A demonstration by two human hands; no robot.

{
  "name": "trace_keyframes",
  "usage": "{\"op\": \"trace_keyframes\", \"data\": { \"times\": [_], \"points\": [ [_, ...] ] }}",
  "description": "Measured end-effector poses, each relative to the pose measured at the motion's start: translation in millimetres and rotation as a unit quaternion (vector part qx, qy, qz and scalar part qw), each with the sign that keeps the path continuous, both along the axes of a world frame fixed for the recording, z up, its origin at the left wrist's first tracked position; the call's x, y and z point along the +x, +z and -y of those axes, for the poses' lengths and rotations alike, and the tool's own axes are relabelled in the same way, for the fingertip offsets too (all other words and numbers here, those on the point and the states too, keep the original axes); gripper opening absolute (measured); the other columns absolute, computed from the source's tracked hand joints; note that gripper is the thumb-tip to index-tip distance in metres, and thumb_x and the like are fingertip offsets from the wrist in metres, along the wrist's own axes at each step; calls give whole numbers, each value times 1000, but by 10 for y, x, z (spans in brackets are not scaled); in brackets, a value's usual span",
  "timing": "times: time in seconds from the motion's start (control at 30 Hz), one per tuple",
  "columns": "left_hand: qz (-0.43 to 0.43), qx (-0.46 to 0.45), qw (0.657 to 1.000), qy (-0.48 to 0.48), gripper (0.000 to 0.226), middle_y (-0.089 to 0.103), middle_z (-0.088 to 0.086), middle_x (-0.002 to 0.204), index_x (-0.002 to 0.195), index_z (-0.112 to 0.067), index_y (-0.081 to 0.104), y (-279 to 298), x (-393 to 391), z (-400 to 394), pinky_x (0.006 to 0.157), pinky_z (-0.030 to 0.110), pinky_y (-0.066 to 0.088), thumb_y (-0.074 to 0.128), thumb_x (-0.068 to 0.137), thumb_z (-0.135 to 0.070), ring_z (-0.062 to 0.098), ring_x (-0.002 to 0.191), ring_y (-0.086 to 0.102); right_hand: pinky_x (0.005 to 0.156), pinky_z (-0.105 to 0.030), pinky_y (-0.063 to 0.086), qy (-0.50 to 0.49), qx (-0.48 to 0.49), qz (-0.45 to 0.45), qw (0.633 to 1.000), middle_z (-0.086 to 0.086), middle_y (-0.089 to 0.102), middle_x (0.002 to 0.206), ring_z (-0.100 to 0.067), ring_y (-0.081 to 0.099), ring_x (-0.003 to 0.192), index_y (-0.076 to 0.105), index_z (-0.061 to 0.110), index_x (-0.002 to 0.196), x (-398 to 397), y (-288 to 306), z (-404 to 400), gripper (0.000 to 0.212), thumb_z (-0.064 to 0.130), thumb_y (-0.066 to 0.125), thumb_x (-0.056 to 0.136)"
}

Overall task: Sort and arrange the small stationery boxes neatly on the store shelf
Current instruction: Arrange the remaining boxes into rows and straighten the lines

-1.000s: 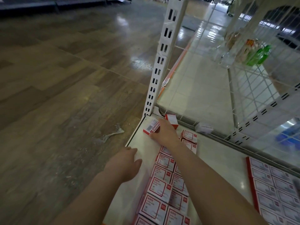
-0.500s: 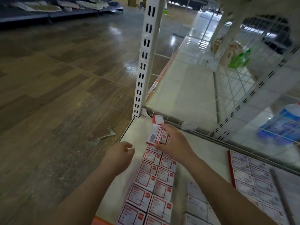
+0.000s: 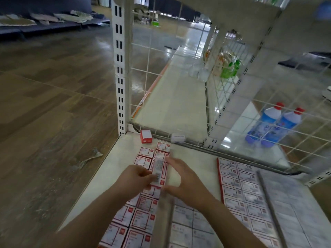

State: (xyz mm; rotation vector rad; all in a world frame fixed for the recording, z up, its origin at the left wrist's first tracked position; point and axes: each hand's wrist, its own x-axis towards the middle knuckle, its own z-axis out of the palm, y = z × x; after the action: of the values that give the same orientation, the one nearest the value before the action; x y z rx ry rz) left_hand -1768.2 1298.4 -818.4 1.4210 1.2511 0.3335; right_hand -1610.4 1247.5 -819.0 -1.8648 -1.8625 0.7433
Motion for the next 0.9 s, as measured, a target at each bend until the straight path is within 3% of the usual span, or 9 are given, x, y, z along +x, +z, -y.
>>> {"op": "trace_keyframes", "data": {
  "times": [0.1, 0.23, 0.3, 0.4, 0.57, 0.63, 0.77, 0.9],
  "points": [
    [-20, 33, 998, -41, 14, 67, -4, 74, 81, -17, 66, 16, 37, 47, 60, 17, 48, 60, 88, -27, 6, 68, 64, 108, -22, 33, -5, -21, -53, 998, 8, 43, 139, 1, 41, 122, 37, 24, 139, 176, 23, 31, 63, 22, 66, 83],
    [-49, 39, 993, -98, 11, 68, -3, 82, 92, -21, 68, 7, 55, 106, 69, 24, 56, 61, 88, -27, 13, 77, 67, 77, -11, 48, -20, -31, -106, 994, 23, 62, 91, 13, 57, 82, 60, 39, 106, 277, 114, 66, 21, 24, 51, 93],
    [-52, 35, 992, -108, 15, 67, -3, 84, 99, -19, 69, -2, 52, 139, 66, 21, 55, 60, 89, -24, 12, 77, 67, 68, -12, 47, -10, -39, -113, 993, 17, 65, 85, 8, 60, 76, 67, 27, 105, 280, 90, 76, 19, 25, 53, 93],
    [-53, 33, 992, -108, 12, 66, -6, 82, 96, -20, 68, -22, 44, 171, 66, 19, 55, 59, 89, -23, 11, 77, 66, 66, -13, 48, -15, -49, -143, 988, 10, 67, 86, 1, 64, 76, 67, 19, 100, 271, 35, 97, 14, 21, 60, 89],
    [-33, -12, 999, -41, 19, 66, -1, 82, 81, -19, 61, -62, 34, 168, 74, 25, 55, 51, 94, -29, 14, 80, 66, 74, -21, 54, -28, -6, -131, 991, 9, 65, 89, -9, 63, 83, 60, 26, 90, 224, -31, 120, 6, 21, 61, 87],
    [-13, -53, 998, 12, 25, 68, 6, 85, 85, -12, 62, -67, 23, 158, 77, 29, 56, 47, 96, -29, 19, 81, 67, 76, -18, 52, -31, 16, -136, 990, 11, 64, 90, -7, 62, 86, 58, 28, 88, 195, -49, 132, 10, 19, 62, 87],
    [80, -144, 980, 108, 23, 62, 12, 73, 92, 3, 65, -64, 2, 143, 72, 28, 54, 52, 93, -15, 20, 66, 62, 80, -8, 45, -16, 45, -144, 988, 15, 61, 93, 4, 57, 90, 58, 33, 86, 158, -45, 163, 22, 11, 64, 85],
    [131, -201, 950, 200, 10, 68, 20, 93, 95, 1, 63, -39, 3, 108, 73, 33, 57, 59, 87, -2, 30, 89, 68, 89, -11, 45, 6, 37, -121, 992, 17, 56, 100, 4, 55, 98, 55, 38, 87, 141, -96, 198, 34, 7, 65, 82]
  ]
}}
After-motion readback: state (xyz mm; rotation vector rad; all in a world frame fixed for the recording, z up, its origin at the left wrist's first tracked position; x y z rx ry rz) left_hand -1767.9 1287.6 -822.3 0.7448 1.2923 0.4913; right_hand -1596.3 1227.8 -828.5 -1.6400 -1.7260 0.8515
